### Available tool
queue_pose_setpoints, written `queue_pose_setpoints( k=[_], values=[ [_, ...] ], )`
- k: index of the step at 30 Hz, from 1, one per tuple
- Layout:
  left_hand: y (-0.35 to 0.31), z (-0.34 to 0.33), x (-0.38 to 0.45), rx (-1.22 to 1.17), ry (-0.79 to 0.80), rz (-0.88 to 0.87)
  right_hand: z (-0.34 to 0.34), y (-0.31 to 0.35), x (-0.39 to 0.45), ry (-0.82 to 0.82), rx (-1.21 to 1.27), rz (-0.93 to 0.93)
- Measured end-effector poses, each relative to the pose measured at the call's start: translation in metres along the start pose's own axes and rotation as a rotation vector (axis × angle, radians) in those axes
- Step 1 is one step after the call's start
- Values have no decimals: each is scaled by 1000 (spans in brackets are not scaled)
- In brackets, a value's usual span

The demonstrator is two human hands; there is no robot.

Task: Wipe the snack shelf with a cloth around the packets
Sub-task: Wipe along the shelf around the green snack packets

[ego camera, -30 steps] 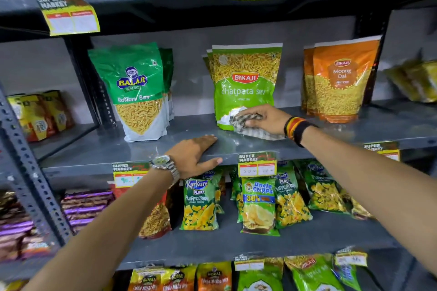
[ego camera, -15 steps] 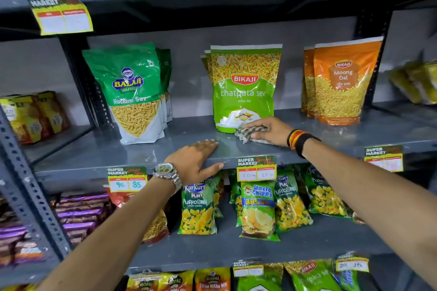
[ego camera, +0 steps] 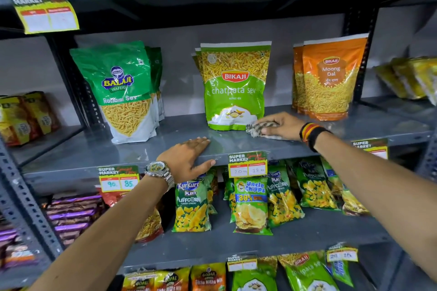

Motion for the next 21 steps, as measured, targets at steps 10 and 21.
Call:
queue_pose_setpoints(
  k=[10, 21],
  values=[
    [-1, 1, -1, -12, 13, 41, 9, 30, -42, 56, 59, 140],
    [-14, 7, -4, -40, 53, 92, 2, 19, -69, 107, -28, 182]
  ],
)
Point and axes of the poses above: each hand's wrist, its own x-axis towards the middle knuckle, its own z-axis out of the back of the hand, y = z × x, the point moved 3 cm from there along x, towards the middle knuckle, and after that the axes turned 8 degrees about -x, right-handed, at the moved point
